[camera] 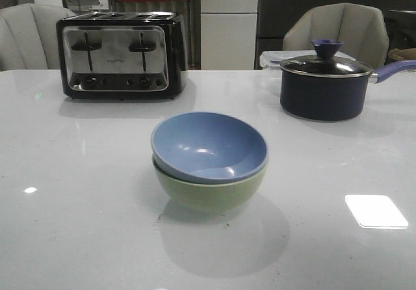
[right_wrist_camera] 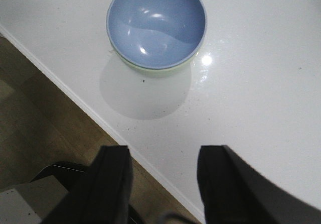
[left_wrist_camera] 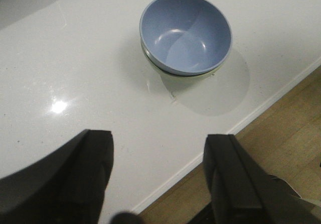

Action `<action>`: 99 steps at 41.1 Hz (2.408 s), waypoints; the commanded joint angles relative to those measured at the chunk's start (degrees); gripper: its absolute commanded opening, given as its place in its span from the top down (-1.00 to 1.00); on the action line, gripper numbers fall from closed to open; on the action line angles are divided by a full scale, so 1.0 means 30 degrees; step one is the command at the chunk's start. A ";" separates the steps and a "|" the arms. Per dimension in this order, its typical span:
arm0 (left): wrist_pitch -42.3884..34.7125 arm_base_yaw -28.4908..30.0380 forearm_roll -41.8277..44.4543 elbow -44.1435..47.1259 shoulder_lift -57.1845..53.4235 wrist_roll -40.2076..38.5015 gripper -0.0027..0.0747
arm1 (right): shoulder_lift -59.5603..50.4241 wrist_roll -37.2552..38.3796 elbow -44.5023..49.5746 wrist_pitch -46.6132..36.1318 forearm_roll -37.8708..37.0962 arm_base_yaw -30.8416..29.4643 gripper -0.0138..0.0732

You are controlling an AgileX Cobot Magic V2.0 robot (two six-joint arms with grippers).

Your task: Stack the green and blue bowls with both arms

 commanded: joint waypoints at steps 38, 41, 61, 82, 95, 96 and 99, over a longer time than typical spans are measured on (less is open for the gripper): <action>-0.3988 -0.0153 0.0247 0.2027 -0.3038 -0.0438 0.69 | -0.0116 -0.0235 -0.0554 -0.0996 0.0267 0.0004 0.55; -0.3988 -0.0153 0.0247 0.2027 -0.3038 -0.0438 0.69 | -0.0116 -0.0235 -0.0554 -0.0996 0.0267 0.0004 0.55; -0.7290 0.5133 0.0424 0.5051 -0.7121 -0.0269 0.69 | -0.0116 -0.0235 -0.0554 -0.1042 0.0267 0.0004 0.55; -1.6508 1.2632 -0.0180 1.6085 -1.6166 -0.0269 0.69 | -0.0116 -0.0235 -0.0554 -0.1042 0.0267 0.0004 0.55; -1.7313 1.2575 -0.0180 1.6036 -1.6099 -0.0269 0.69 | -0.0116 -0.0235 -0.0554 -0.1063 0.0267 0.0004 0.55; -1.7313 1.2575 -0.0180 1.6036 -1.6099 -0.0269 0.69 | -0.0116 -0.0235 -0.0554 -0.1063 0.0267 0.0004 0.55; -1.7313 1.2575 -0.0180 1.6036 -1.6099 -0.0269 0.69 | -0.0116 -0.0235 -0.0554 -0.1063 0.0267 0.0004 0.55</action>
